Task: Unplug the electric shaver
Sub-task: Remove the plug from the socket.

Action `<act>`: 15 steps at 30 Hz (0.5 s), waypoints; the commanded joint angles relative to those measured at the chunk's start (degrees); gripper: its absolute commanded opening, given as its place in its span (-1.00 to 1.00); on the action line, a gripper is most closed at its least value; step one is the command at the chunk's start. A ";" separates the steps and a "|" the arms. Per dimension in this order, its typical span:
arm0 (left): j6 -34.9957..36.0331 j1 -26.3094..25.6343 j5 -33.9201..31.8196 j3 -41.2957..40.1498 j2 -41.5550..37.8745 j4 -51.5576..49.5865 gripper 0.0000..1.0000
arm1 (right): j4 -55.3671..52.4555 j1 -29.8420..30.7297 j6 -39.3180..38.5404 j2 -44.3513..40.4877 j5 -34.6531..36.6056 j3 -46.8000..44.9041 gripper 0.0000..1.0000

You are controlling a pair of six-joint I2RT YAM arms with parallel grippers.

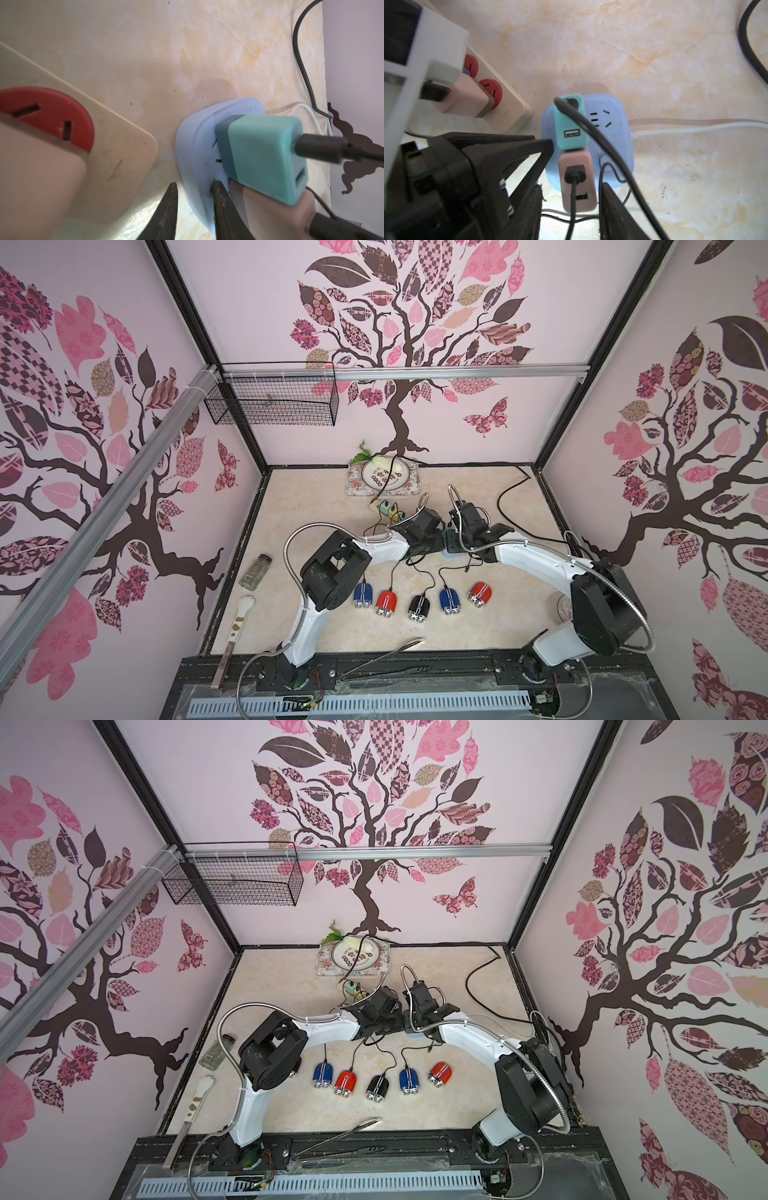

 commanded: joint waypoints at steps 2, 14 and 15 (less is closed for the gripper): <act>-0.80 0.55 0.28 1.93 1.09 0.91 -0.38 | 0.56 0.27 -1.45 1.94 0.82 2.42 -0.02; -1.75 1.08 0.99 0.15 0.96 1.78 -0.38 | 1.60 -0.05 -2.61 3.00 -0.56 2.15 -0.15; -1.85 1.16 1.09 0.19 0.97 1.85 -0.38 | 1.54 -0.03 -2.59 3.03 -0.63 2.06 -0.17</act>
